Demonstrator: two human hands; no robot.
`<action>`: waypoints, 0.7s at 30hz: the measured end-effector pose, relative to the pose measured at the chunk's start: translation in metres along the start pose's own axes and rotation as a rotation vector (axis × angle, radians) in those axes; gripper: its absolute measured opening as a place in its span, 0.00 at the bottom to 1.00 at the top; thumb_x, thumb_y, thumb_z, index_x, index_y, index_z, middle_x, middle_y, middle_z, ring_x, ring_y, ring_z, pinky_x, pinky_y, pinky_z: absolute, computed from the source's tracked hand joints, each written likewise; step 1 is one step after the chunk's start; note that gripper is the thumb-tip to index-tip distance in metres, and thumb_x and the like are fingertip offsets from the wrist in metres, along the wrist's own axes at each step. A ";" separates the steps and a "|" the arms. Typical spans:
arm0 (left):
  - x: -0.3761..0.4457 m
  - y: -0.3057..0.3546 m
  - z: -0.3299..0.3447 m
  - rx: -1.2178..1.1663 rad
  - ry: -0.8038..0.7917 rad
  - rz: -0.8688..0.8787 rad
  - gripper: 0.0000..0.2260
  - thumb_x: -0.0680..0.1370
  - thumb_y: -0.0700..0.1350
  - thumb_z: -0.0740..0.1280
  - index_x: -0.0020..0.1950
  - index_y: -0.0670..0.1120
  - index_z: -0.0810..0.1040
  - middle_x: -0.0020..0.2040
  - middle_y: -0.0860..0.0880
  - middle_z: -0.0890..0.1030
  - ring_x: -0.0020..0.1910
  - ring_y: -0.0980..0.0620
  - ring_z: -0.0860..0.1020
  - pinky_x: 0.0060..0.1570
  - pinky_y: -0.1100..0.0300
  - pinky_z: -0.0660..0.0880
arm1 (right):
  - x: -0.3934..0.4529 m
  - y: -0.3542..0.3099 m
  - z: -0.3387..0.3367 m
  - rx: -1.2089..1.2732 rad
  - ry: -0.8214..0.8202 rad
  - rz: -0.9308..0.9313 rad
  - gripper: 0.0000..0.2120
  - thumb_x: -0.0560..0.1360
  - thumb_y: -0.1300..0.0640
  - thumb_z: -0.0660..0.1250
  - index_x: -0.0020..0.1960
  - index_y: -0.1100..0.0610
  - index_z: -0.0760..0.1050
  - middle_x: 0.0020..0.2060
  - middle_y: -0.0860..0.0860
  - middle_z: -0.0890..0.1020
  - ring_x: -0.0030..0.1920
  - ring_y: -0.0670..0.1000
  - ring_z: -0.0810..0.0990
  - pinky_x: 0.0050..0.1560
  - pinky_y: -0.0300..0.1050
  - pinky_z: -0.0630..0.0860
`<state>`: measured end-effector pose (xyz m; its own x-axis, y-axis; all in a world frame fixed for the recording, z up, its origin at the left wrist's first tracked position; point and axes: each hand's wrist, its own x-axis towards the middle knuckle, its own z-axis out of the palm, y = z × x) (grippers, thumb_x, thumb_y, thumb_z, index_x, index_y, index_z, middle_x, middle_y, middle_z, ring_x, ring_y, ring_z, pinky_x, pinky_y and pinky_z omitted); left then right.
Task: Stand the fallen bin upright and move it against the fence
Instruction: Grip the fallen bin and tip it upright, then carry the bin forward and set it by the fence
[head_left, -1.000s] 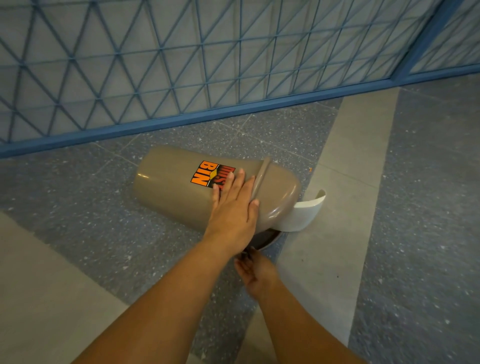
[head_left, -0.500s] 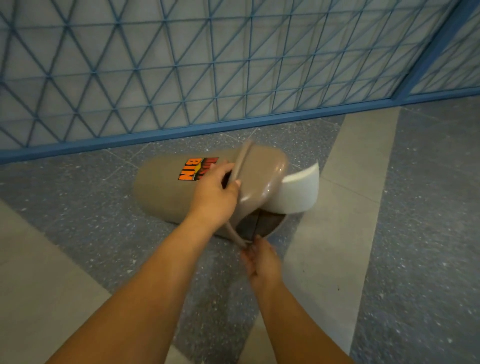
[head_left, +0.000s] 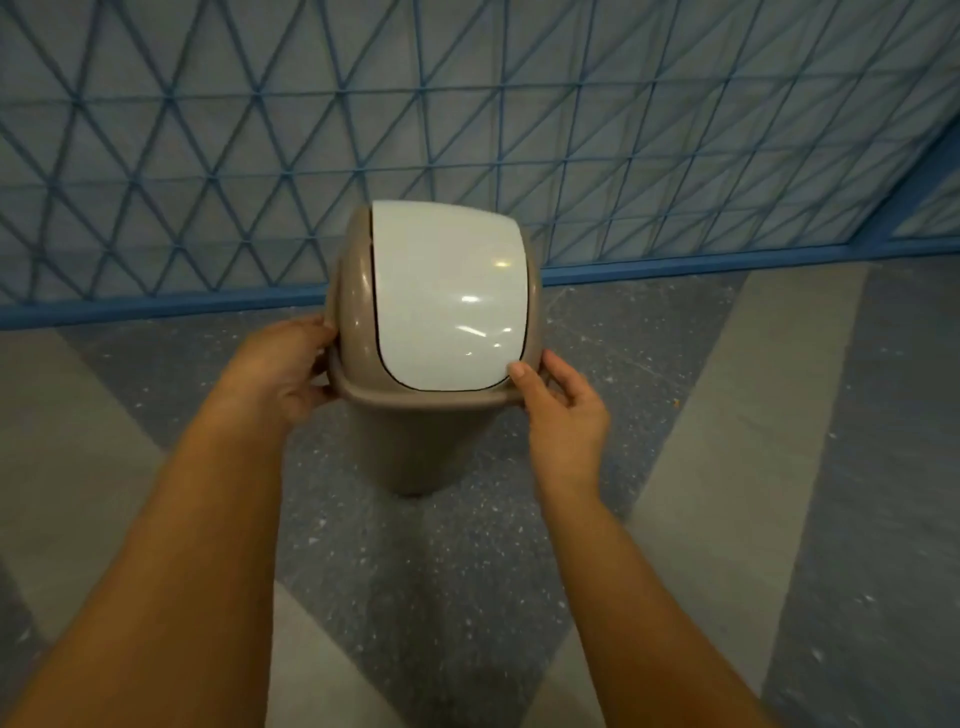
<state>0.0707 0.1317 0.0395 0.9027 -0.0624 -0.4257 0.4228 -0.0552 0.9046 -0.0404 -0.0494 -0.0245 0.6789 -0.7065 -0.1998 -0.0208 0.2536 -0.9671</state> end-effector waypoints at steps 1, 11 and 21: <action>0.000 -0.002 -0.009 0.000 0.009 -0.027 0.10 0.79 0.42 0.59 0.43 0.51 0.78 0.41 0.52 0.79 0.40 0.54 0.75 0.35 0.55 0.73 | -0.002 0.000 0.004 -0.013 -0.018 -0.003 0.26 0.67 0.53 0.75 0.63 0.55 0.76 0.57 0.50 0.81 0.55 0.48 0.81 0.57 0.46 0.79; -0.006 -0.018 -0.055 -0.101 0.106 -0.205 0.12 0.80 0.39 0.58 0.37 0.45 0.73 0.17 0.53 0.77 0.22 0.58 0.78 0.29 0.64 0.77 | -0.021 0.007 0.031 0.065 -0.139 0.008 0.16 0.75 0.61 0.66 0.61 0.50 0.76 0.47 0.48 0.82 0.48 0.47 0.81 0.44 0.37 0.80; -0.006 -0.021 -0.087 -0.013 -0.164 -0.276 0.03 0.74 0.42 0.66 0.44 0.44 0.78 0.29 0.48 0.83 0.42 0.48 0.81 0.41 0.52 0.78 | -0.013 0.000 0.027 0.121 -0.201 0.216 0.15 0.77 0.54 0.64 0.62 0.56 0.77 0.46 0.56 0.84 0.41 0.51 0.82 0.37 0.39 0.80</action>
<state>0.0639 0.2204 0.0253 0.7290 -0.2071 -0.6525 0.6522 -0.0794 0.7539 -0.0295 -0.0219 -0.0177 0.8000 -0.4861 -0.3518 -0.1011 0.4687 -0.8775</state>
